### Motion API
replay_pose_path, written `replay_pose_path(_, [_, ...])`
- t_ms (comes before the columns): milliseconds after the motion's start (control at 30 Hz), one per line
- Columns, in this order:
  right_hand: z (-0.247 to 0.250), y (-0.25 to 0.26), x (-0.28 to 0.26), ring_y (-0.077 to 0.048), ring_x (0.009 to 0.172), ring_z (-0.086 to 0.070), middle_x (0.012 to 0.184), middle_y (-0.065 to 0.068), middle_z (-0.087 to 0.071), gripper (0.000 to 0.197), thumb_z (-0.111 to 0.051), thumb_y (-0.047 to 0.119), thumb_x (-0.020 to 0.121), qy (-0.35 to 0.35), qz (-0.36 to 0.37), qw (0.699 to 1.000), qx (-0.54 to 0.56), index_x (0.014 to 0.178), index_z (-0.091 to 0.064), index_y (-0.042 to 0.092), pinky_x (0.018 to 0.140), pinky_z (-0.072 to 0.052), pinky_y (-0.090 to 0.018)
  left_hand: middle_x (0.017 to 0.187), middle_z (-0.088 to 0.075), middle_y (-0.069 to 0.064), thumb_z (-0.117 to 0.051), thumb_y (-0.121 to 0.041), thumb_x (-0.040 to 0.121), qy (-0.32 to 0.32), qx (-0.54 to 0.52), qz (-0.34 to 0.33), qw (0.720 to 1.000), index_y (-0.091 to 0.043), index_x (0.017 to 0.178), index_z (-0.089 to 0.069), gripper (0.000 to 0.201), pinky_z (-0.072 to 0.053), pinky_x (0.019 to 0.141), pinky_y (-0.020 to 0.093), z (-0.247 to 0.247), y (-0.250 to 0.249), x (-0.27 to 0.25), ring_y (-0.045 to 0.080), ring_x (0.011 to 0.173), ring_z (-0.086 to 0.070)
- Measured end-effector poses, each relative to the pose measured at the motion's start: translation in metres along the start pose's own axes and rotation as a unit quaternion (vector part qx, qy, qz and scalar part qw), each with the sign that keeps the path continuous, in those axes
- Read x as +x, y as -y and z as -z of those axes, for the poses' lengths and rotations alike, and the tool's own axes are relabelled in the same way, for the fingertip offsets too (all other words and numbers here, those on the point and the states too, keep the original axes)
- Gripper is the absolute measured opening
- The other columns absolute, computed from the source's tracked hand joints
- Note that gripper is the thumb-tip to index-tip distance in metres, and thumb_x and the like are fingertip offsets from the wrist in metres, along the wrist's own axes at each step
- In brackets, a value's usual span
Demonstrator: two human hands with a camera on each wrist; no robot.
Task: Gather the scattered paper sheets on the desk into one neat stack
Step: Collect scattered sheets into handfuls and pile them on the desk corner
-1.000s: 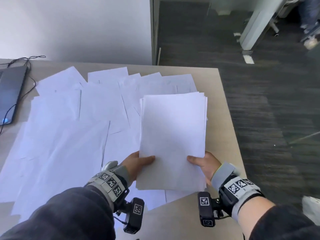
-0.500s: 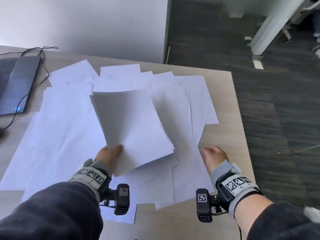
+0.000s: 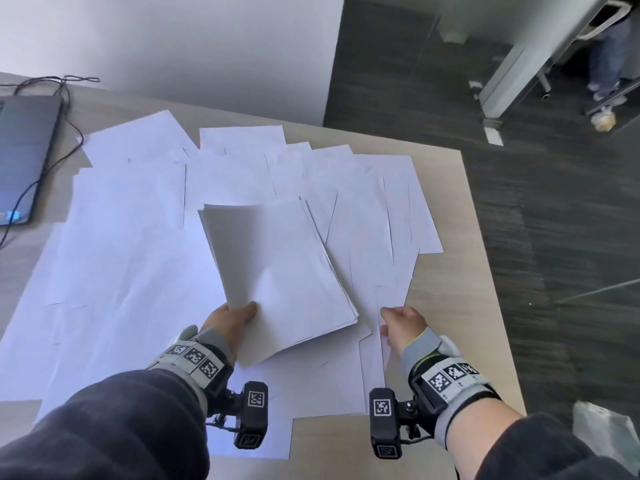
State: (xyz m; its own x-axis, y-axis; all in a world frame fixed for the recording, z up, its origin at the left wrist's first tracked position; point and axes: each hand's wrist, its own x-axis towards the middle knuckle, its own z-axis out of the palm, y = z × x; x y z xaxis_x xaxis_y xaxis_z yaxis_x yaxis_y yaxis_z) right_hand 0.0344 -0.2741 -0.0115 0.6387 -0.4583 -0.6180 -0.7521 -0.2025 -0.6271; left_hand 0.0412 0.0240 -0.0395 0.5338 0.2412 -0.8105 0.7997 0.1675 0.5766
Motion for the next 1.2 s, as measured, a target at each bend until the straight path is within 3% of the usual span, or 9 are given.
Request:
replay_pose_path(167, [-0.012,0.002,-0.009,-0.025,0.065,-0.051,0.067,-0.004,-0.055,0.020,-0.060,0.035,0.081,-0.017,-0.012,1.000,0.020,0.075,-0.056,0.016,0.063,-0.040,-0.029,0.108,-0.070,0.015,-0.069,-0.020,0.095,0.037,-0.016,0.016,0.999,-0.011,0.122,-0.060,0.030,-0.053,0.097,0.058,0.002,-0.001,0.002,0.039,0.099,-0.067])
replay_pose_path(333, [-0.021,-0.001,-0.019,-0.026,0.081,-0.055,0.080,-0.003,-0.060,0.017,-0.068,0.025,0.087,-0.003,-0.012,0.999,0.051,0.097,-0.061,0.014,0.077,-0.042,-0.031,0.117,-0.070,0.018,-0.067,-0.019,0.096,0.075,-0.032,0.032,0.996,-0.009,0.128,-0.059,0.034,-0.051,0.100,0.059,0.007,-0.001,0.004,0.040,0.106,-0.067])
replay_pose_path(500, [-0.029,-0.009,-0.035,-0.027,0.090,-0.063,0.097,-0.012,-0.070,0.020,-0.073,0.011,0.083,0.068,-0.010,0.998,-0.004,0.103,-0.067,0.010,0.067,-0.046,-0.025,0.116,-0.071,0.017,-0.069,-0.021,0.095,0.086,-0.020,0.035,0.995,-0.010,0.125,-0.060,0.033,-0.052,0.098,0.060,0.013,-0.004,0.002,0.041,0.105,-0.067])
replay_pose_path(600, [-0.028,-0.010,-0.038,-0.026,0.088,-0.063,0.097,-0.011,-0.069,0.029,-0.073,0.006,0.083,0.051,-0.002,0.999,-0.006,0.111,-0.067,0.005,0.072,-0.047,-0.027,0.111,-0.072,0.015,-0.071,-0.026,0.093,0.075,0.019,0.015,0.997,-0.012,0.123,-0.062,0.035,-0.052,0.098,0.060,0.024,-0.009,0.007,0.041,0.102,-0.068])
replay_pose_path(733, [-0.015,-0.001,-0.045,-0.025,0.079,-0.060,0.092,-0.011,-0.066,0.017,-0.064,-0.002,0.087,-0.003,0.011,1.000,0.009,0.103,-0.064,0.005,0.060,-0.044,-0.023,0.101,-0.072,0.012,-0.069,-0.028,0.092,0.046,0.080,-0.020,0.996,-0.016,0.116,-0.063,0.028,-0.053,0.098,0.057,0.043,-0.027,0.008,0.040,0.098,-0.069])
replay_pose_path(800, [-0.005,0.003,-0.045,-0.027,0.079,-0.060,0.085,-0.009,-0.067,0.011,-0.060,-0.003,0.088,-0.017,0.014,1.000,-0.004,0.094,-0.065,0.005,0.068,-0.047,-0.027,0.102,-0.071,0.013,-0.068,-0.027,0.092,0.029,0.096,-0.027,0.995,-0.016,0.114,-0.063,0.025,-0.052,0.098,0.058,0.050,-0.035,0.009,0.041,0.099,-0.068])
replay_pose_path(900, [0.011,0.002,-0.042,-0.028,0.077,-0.059,0.078,-0.009,-0.065,0.023,-0.057,-0.004,0.087,-0.032,0.016,0.999,-0.009,0.077,-0.063,0.015,0.075,-0.045,-0.032,0.103,-0.068,0.016,-0.067,-0.024,0.094,0.006,0.113,-0.035,0.993,-0.013,0.113,-0.062,0.022,-0.051,0.100,0.056,0.057,-0.045,0.007,0.042,0.101,-0.066])
replay_pose_path(1067, [0.027,0.001,-0.043,-0.028,0.073,-0.057,0.080,-0.014,-0.064,0.024,-0.051,-0.013,0.086,-0.044,0.018,0.998,0.044,0.083,-0.067,0.005,0.072,-0.045,-0.035,0.105,-0.066,0.016,-0.065,-0.025,0.095,-0.011,0.128,-0.044,0.991,-0.014,0.120,-0.063,0.028,-0.049,0.102,0.054,0.063,-0.051,0.008,0.041,0.102,-0.064])
replay_pose_path(1200, [0.040,-0.001,-0.045,-0.028,0.072,-0.055,0.073,-0.009,-0.062,0.029,-0.049,-0.013,0.085,-0.077,0.013,0.995,0.062,0.077,-0.065,0.009,0.070,-0.044,-0.034,0.104,-0.063,0.015,-0.063,-0.022,0.096,-0.023,0.141,-0.053,0.988,-0.010,0.126,-0.062,0.033,-0.048,0.102,0.049,0.067,-0.055,0.010,0.037,0.097,-0.060])
